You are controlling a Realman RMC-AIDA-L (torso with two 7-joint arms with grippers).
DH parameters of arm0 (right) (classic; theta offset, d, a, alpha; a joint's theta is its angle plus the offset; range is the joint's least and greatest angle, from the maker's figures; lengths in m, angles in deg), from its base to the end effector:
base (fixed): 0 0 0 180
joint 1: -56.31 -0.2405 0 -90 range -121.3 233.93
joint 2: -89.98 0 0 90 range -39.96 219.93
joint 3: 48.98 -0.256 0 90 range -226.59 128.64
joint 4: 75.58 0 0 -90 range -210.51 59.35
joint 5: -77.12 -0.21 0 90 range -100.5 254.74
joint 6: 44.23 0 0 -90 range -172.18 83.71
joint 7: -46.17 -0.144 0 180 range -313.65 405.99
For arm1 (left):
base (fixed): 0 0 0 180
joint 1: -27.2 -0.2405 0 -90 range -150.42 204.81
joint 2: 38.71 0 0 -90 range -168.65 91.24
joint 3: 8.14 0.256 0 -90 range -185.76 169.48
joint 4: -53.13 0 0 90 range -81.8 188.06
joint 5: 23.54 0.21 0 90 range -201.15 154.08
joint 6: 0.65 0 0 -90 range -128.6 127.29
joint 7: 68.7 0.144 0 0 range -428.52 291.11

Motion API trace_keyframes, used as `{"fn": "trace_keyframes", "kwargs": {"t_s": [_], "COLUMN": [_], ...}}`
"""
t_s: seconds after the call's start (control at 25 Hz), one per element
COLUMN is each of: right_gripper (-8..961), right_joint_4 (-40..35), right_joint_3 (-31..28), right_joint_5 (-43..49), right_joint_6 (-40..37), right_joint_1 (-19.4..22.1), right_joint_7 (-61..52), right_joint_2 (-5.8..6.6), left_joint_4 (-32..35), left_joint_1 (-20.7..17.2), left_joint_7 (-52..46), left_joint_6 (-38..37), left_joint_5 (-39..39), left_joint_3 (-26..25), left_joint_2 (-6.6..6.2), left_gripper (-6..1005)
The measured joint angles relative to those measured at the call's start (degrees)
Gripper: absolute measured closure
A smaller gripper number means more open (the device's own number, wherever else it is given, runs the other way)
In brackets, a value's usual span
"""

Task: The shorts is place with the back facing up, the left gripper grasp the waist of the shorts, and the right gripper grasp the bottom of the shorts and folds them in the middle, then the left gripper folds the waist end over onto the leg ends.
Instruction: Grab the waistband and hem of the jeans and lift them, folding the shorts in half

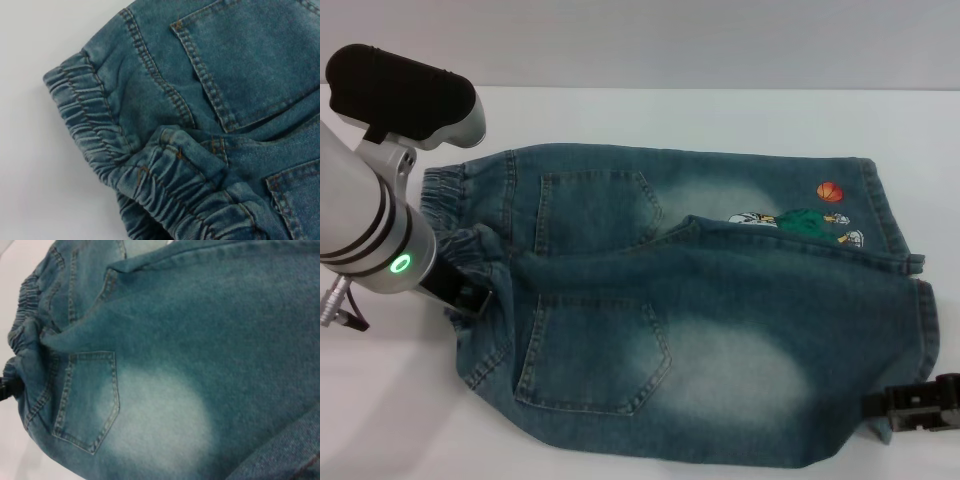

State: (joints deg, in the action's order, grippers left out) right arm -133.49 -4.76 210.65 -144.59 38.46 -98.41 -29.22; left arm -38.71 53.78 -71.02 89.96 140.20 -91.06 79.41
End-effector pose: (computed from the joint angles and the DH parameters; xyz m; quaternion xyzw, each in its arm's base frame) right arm 0.3192 0.2564 0.0302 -0.7218 0.6877 0.0688 0.0350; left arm -0.1854 0.3233 -0.0005 -0.8032 -0.4524 0.2234 0.3167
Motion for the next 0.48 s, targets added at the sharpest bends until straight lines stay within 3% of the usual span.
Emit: {"fn": "trace_keyframes", "kwargs": {"t_s": [0.48], "right_gripper": [273], "right_joint_4": [1.4], "right_joint_3": [2.2], "right_joint_5": [-0.9], "right_joint_6": [2.1], "right_joint_1": [-1.2], "right_joint_7": [0.5], "right_joint_2": [0.13], "left_joint_4": [-0.1], "left_joint_1": [-0.4], "left_joint_7": [0.2], "left_joint_6": [0.0], "left_joint_5": [0.0], "left_joint_3": [-0.3], "left_joint_2": [-0.08], "left_gripper": [798]}}
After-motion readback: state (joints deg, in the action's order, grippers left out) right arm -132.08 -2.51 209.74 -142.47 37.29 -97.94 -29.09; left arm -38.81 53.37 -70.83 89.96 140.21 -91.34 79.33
